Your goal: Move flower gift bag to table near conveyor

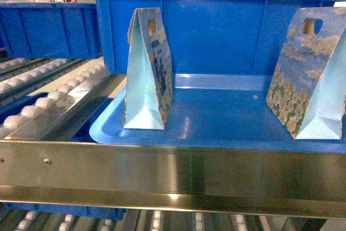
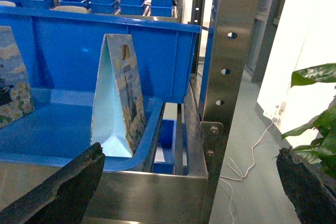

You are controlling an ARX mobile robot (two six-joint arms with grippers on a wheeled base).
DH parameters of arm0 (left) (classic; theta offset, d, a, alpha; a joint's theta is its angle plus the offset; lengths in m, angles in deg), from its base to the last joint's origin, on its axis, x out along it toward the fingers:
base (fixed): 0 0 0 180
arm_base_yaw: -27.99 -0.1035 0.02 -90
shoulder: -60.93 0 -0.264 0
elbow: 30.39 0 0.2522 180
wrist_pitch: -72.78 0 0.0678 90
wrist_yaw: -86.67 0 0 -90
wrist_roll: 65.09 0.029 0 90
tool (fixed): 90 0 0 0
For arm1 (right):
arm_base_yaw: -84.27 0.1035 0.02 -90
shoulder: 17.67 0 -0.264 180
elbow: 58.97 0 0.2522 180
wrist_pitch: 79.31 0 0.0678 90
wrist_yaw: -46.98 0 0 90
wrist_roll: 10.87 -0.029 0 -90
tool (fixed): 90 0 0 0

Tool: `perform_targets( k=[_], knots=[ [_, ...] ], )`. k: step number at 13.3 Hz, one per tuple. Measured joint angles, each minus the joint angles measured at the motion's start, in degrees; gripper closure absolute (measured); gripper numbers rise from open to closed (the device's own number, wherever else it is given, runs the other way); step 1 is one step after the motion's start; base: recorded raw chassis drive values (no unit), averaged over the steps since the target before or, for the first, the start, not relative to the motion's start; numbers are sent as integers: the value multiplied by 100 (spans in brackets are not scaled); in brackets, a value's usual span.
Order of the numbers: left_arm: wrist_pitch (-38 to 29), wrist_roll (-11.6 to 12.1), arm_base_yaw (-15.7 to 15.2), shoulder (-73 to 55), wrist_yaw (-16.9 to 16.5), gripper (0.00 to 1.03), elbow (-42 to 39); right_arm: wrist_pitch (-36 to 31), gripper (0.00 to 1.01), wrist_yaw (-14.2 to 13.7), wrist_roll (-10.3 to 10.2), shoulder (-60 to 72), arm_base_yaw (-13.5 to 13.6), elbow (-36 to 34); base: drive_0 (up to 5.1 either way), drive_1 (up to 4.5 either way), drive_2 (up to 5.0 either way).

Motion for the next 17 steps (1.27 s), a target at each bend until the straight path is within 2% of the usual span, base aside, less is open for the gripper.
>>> perform_targets(
  k=[3,4,5,6,9,13,17],
  knots=[
    [-1032,0,42,-933,-61,5,2,-767,3,109,7,839,-22,4,0,0,0],
    [-1604,-4,42,-1451,-131,5,4,-1023,3,107,24,1134,52,9,0,0,0],
    [-2914,-22,20,-3042,-378,5,225,-1985,3,57,177,2369,321,170,0,0,0],
    [-3185,-42,9,-3477,-411,5,431,-2214,3,11,188,2813,389,376,0,0,0],
    [-3541,-173,52,-4483,-501,5,944,-2739,3,-166,195,4009,719,966,0,0,0],
    [-3869,-149,483,-5617,-457,5,2024,-3587,3,-645,219,5405,1252,1880,0,0,0],
    [-3838,-142,533,-5709,-376,5,2129,-3547,3,-664,221,5525,1268,1923,0,0,0]
  ],
)
